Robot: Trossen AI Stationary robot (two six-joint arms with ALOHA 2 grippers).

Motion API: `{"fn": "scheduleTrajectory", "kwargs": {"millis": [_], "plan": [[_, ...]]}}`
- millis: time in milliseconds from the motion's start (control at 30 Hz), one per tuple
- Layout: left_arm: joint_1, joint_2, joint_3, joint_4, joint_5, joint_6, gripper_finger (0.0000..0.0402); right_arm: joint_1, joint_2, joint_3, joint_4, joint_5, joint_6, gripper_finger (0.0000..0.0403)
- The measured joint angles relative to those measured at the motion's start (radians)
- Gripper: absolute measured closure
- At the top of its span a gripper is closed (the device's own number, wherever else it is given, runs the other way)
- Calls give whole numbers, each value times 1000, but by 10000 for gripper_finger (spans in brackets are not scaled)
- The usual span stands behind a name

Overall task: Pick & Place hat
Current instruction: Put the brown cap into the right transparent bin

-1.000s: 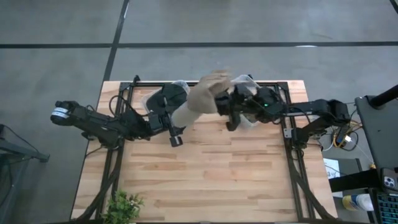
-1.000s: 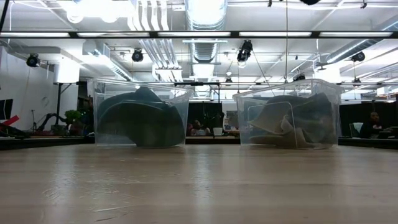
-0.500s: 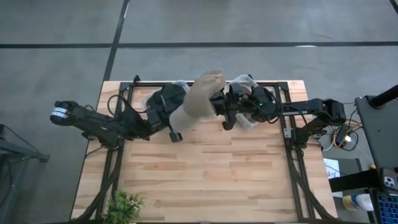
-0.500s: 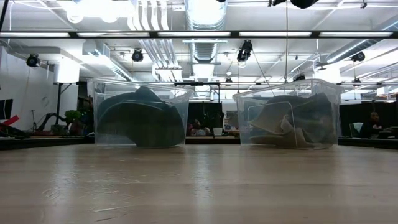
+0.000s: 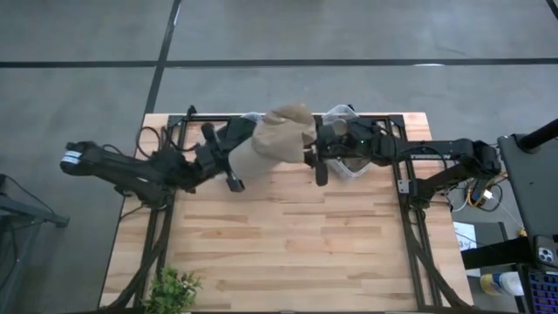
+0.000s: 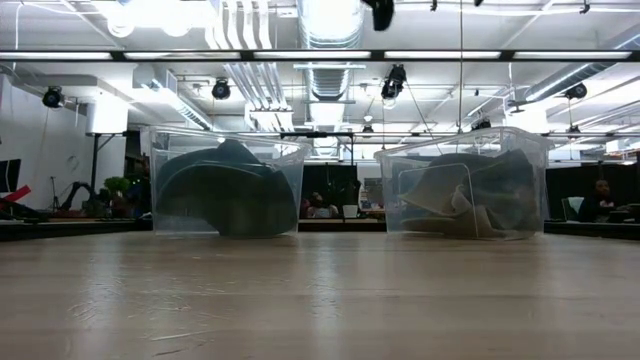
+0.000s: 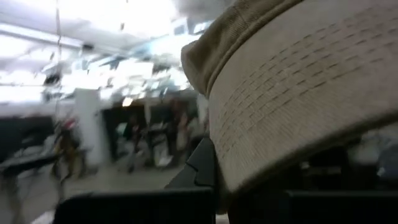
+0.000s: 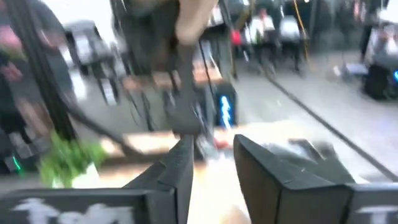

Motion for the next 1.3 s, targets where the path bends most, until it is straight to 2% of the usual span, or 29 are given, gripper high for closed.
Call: {"fn": "scheduleTrajectory", "kwargs": {"millis": [167,267,467,600,700,833,933,1067,1300], "plan": [[1,-75,3,-203,-151,-79,397,1,-48,0,-324,7,-111,270],[1,-96,5,-339,-203,-160,397,20,-76,2,-463,6,-163,267],[0,-96,41,-611,-188,-409,397,112,-118,8,-550,7,-284,274],[4,-70,89,-834,-122,-635,397,188,-150,41,-550,12,-319,285],[5,-45,113,-924,-76,-747,397,251,-162,77,-549,106,-320,290],[14,6,126,-957,30,-821,397,336,-162,135,-567,337,-380,289],[19,54,145,-985,52,-884,397,394,-143,196,-610,493,-400,282],[27,133,161,-1010,84,-922,397,451,-89,283,-698,580,-417,268],[32,241,213,-1008,120,-932,397,500,95,451,-900,741,-419,233]]}}
